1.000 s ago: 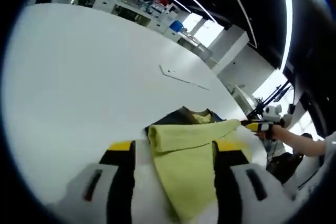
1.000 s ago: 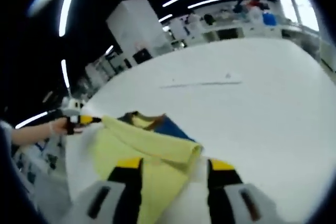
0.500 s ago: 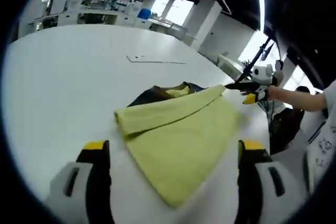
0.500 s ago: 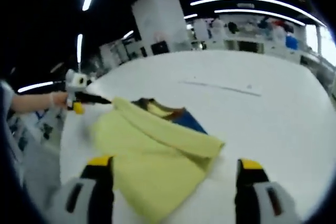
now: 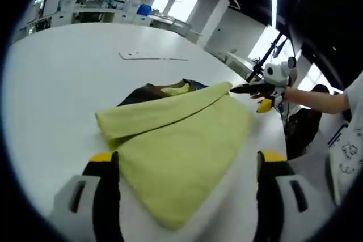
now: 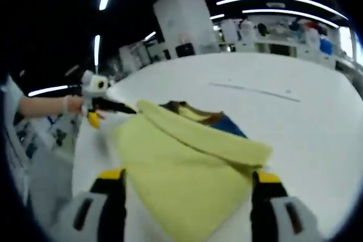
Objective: Fold the garment on the visible template until the final outline fits inside the template.
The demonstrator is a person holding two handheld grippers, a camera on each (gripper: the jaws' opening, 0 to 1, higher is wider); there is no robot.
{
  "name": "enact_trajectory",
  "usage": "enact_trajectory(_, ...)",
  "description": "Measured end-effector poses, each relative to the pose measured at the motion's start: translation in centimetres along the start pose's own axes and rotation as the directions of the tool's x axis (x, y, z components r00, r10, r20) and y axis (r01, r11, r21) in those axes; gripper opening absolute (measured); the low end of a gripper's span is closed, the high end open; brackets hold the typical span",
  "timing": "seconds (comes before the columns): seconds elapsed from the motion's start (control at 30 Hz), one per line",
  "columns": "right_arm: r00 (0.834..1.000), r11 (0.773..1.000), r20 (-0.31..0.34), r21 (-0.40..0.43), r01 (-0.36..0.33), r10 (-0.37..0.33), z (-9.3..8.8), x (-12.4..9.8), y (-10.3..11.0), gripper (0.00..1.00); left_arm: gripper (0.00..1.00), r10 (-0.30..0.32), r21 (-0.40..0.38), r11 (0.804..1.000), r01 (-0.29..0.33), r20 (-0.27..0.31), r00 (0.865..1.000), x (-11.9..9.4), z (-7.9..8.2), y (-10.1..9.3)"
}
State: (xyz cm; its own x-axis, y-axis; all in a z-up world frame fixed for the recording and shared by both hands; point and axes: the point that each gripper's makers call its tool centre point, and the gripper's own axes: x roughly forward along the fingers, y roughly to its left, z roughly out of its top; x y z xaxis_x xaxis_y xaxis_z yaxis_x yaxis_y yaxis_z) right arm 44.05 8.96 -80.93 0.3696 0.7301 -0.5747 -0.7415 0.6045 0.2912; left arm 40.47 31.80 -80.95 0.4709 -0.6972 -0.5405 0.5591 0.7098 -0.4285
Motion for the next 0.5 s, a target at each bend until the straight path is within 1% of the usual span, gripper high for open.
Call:
enact_trajectory(0.03,1.0,1.0,0.001,0.004,-0.001,0.001,0.0,0.1,-0.1,0.91,0.99,0.001,0.001,1.0,-0.001,-0.001,1.0,0.1,-0.1,-0.3)
enact_trajectory(0.07,1.0,1.0,0.002,0.011,0.001,-0.001,-0.1,0.1,-0.1,0.91,0.98,0.004,-0.004,1.0,-0.004,-0.002,1.0,0.3,-0.1,-0.1)
enact_trajectory(0.1,1.0,1.0,0.001,0.015,0.004,-0.004,-0.2,0.2,-0.2,0.91,0.96,0.01,0.007,1.0,-0.01,0.014,1.0,0.3,0.2,0.2)
enact_trajectory(0.17,1.0,1.0,0.004,0.019,0.006,-0.006,-0.2,0.6,-0.7,0.9,0.96,0.011,-0.013,1.0,-0.011,0.024,1.0,0.5,0.7,0.8)
enact_trajectory(0.23,1.0,1.0,0.015,0.031,0.001,-0.001,0.1,0.8,-0.7,0.9,0.96,0.011,-0.018,1.0,-0.01,0.033,0.999,0.6,1.2,1.4)
enact_trajectory(0.3,1.0,0.999,0.03,0.038,0.006,-0.008,0.7,0.9,-0.8,0.88,0.98,0.009,-0.008,1.0,-0.008,0.044,0.999,0.9,1.7,1.4)
enact_trajectory(0.37,0.999,0.999,0.052,0.044,0.004,-0.006,1.4,1.0,-1.1,0.87,0.98,-0.003,-0.01,1.0,0.004,0.071,0.997,1.1,2.7,1.6)
enact_trajectory(0.4,0.998,0.999,0.059,0.049,0.006,-0.008,1.6,1.1,-1.1,0.87,0.98,-0.006,-0.01,1.0,0.006,0.077,0.997,1.1,2.9,1.7)
enact_trajectory(0.47,0.998,0.999,0.065,0.046,0.006,-0.009,2.0,1.2,-1.4,0.87,0.98,-0.006,-0.003,1.0,0.006,0.096,0.995,1.3,3.7,1.9)
enact_trajectory(0.5,0.998,0.999,0.067,0.043,0.007,-0.01,2.2,1.3,-1.5,0.87,0.98,-0.006,0.005,1.0,0.006,0.107,0.994,1.6,4.2,1.6)
